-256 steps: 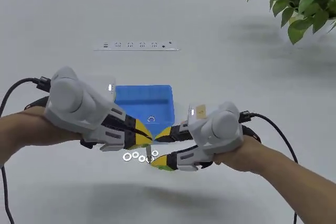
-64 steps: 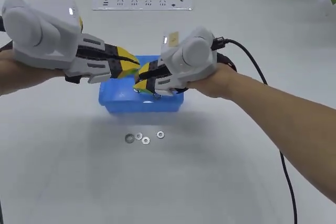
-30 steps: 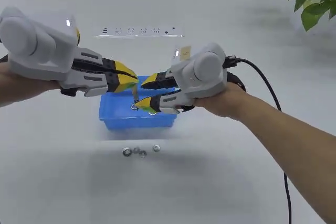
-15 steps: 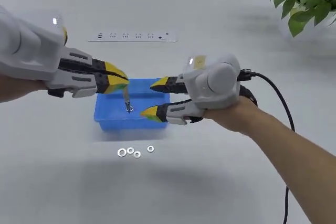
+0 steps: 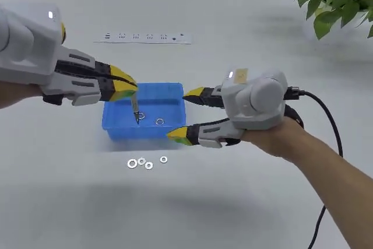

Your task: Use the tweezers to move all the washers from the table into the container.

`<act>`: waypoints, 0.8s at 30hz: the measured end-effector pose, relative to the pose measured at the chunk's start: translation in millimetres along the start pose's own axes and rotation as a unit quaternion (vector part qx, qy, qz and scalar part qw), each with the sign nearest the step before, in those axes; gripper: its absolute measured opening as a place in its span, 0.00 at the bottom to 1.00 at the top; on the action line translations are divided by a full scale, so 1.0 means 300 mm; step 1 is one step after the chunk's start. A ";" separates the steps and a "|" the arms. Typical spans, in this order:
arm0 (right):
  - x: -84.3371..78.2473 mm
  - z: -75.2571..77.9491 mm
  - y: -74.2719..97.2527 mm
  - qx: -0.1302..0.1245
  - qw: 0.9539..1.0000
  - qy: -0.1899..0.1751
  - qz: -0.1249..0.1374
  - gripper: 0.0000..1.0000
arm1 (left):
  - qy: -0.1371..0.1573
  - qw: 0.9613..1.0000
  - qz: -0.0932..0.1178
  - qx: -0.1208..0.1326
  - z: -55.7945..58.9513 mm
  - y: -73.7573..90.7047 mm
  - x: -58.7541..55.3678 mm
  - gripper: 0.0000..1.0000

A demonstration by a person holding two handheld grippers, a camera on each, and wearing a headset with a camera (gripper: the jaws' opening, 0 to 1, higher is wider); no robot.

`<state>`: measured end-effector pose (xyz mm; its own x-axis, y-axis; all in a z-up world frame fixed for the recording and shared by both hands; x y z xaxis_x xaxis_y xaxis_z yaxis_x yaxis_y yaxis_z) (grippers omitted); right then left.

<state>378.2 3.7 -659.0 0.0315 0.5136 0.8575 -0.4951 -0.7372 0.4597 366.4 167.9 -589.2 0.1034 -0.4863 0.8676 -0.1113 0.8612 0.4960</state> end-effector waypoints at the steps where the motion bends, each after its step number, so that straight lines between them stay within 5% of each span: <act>1: -0.002 -0.001 0.004 -0.001 1.000 -0.002 0.001 0.53 | 0.000 1.000 0.000 -0.002 0.003 -0.001 0.001 0.05; 24: -0.046 -0.044 0.041 0.000 1.000 -0.015 0.006 0.59 | -0.013 0.999 0.006 -0.042 0.090 -0.126 0.011 0.05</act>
<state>360.2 -6.8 -668.2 0.0518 0.4918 0.8692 -0.4960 -0.7427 0.4498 344.2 129.7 -604.2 0.0765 -0.4782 0.8749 -0.0299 0.8760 0.4814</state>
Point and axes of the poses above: the centre of the closed fingertips' face, and the gripper's own axes: y roughly backward along the fingers, z roughly to its right, x roughly out of its top, the point moved 7 cm from there along y, roughly backward along the fingers, and after that the axes turned 15 degrees about -x, right-handed, at the moved point
